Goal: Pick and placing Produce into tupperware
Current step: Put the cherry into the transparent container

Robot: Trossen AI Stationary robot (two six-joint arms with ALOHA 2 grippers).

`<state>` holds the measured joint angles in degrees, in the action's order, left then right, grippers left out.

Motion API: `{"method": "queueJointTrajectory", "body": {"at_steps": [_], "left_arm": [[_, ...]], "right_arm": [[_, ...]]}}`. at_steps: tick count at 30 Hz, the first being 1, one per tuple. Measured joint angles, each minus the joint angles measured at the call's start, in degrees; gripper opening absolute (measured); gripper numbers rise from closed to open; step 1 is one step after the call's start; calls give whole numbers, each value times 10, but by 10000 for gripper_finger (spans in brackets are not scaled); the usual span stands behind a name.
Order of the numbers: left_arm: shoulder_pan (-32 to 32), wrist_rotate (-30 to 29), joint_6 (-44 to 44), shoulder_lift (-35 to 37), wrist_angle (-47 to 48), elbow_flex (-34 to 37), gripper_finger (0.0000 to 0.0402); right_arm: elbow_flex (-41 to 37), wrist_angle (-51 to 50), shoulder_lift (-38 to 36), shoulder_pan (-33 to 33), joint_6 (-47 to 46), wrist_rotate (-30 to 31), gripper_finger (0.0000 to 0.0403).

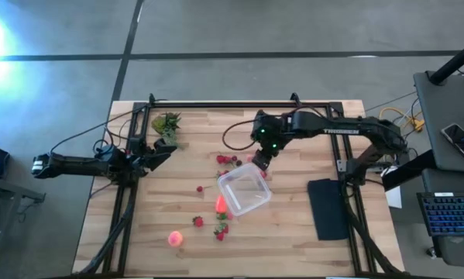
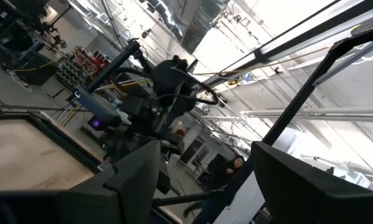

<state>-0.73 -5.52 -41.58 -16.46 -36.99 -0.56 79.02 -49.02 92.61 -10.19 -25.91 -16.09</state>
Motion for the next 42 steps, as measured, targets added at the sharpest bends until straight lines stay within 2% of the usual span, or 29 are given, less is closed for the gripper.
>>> {"method": "queueJointTrajectory", "body": {"at_steps": [6,10,12,15,16,19,22,29,34,42], "left_arm": [[0,0,0,0,0,0,238],[0,0,0,1,0,0,238],[0,0,-1,1,0,0,238],[0,1,-1,1,0,0,238],[0,2,-1,1,0,0,238],[0,2,-1,1,0,0,238],[0,2,-1,1,0,0,238],[0,2,-1,1,0,0,238],[0,0,-1,1,-1,0,238],[0,0,-1,1,-1,0,238]], "right_arm": [[50,-3,75,38,9,-12,146],[72,-3,96,40,14,-20,182],[78,-17,96,38,23,12,198],[78,-76,80,28,38,115,211],[74,-93,75,16,41,125,213],[39,-94,72,-36,55,73,214],[9,-87,102,-70,78,69,214],[3,-70,170,-75,77,77,211],[16,-46,208,-75,51,139,194],[28,-23,239,-75,49,145,177]]}}
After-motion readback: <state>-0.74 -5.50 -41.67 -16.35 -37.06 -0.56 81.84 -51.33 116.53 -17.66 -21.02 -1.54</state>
